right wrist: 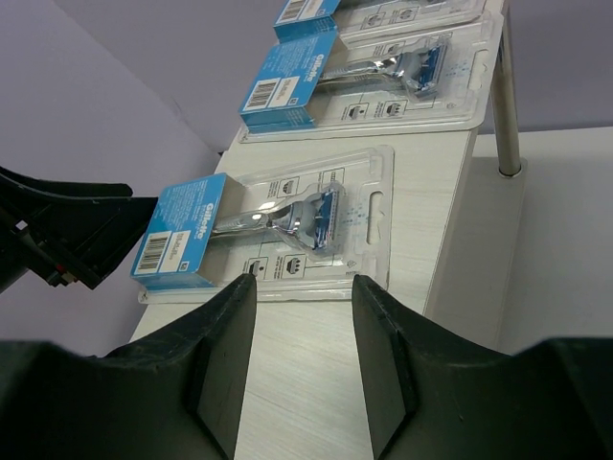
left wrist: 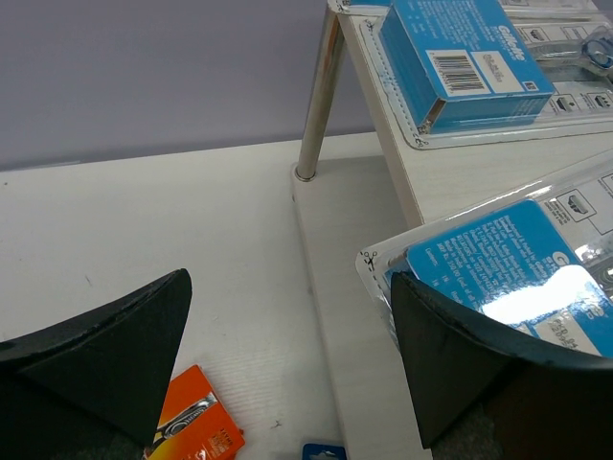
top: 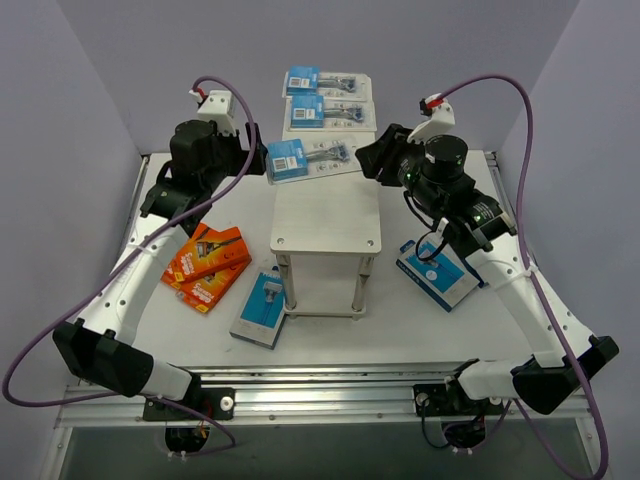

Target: Place and organize the shaving razors onto the shelf

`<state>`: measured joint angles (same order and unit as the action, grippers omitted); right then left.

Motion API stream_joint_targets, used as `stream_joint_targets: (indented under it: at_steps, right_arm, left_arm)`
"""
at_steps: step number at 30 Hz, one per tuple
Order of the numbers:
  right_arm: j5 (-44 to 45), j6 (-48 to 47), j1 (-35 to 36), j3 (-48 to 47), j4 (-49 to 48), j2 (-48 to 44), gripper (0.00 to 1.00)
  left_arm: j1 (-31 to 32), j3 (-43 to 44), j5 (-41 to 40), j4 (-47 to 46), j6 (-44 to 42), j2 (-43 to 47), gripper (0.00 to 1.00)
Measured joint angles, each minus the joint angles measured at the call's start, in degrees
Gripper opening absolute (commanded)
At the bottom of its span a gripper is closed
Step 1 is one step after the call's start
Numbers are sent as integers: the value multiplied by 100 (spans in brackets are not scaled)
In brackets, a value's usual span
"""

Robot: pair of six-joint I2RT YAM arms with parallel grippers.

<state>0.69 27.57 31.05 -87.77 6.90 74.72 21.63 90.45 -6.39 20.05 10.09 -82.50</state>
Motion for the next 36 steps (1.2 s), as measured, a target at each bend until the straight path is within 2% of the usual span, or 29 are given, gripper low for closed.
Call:
stream_joint_targets:
  at_steps: [36]
  right_arm:
    - [-997, -214, -28, -144, 35, 396, 40]
  left_arm:
    - [0, 732, 654, -17, 155, -776, 94]
